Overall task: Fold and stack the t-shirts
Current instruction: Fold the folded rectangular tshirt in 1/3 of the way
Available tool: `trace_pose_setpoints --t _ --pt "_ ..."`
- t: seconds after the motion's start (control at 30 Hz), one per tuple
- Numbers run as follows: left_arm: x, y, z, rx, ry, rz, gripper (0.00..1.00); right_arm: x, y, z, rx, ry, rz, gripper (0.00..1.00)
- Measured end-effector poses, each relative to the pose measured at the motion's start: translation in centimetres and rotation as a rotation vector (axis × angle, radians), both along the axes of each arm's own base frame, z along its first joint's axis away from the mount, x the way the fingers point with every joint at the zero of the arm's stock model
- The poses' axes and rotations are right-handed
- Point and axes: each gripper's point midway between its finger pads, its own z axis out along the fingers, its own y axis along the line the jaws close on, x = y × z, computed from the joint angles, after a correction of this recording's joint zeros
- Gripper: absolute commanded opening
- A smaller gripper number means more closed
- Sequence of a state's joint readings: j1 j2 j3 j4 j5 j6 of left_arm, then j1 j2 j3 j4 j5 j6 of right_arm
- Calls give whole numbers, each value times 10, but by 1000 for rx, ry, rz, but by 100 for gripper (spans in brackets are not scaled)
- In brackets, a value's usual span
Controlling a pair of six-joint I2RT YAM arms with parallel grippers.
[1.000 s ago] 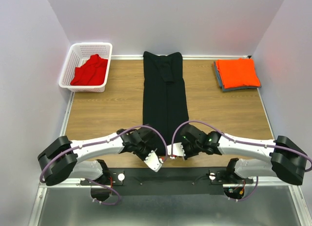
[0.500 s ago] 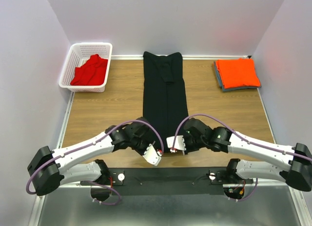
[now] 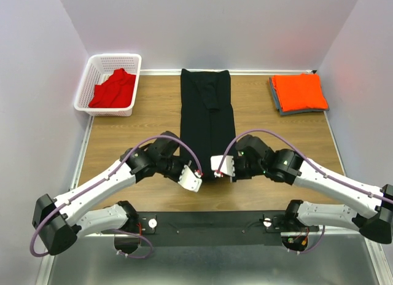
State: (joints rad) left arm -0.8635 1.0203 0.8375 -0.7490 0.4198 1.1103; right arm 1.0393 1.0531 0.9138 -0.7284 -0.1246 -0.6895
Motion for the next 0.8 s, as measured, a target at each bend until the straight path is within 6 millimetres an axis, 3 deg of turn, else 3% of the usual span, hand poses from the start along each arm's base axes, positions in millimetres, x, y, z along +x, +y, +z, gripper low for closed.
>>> trace_pose_setpoints --t 0.27,0.6,0.8 --pt "40 9 -12 34 -18 50 0 46 -16 -4 -51 -40 -57 1" --pt "116 12 -8 29 -100 96 0 109 -24 -15 -72 -48 -63 1" --pt "157 12 -11 43 -140 98 0 159 -30 -19 -59 -61 -77 1"
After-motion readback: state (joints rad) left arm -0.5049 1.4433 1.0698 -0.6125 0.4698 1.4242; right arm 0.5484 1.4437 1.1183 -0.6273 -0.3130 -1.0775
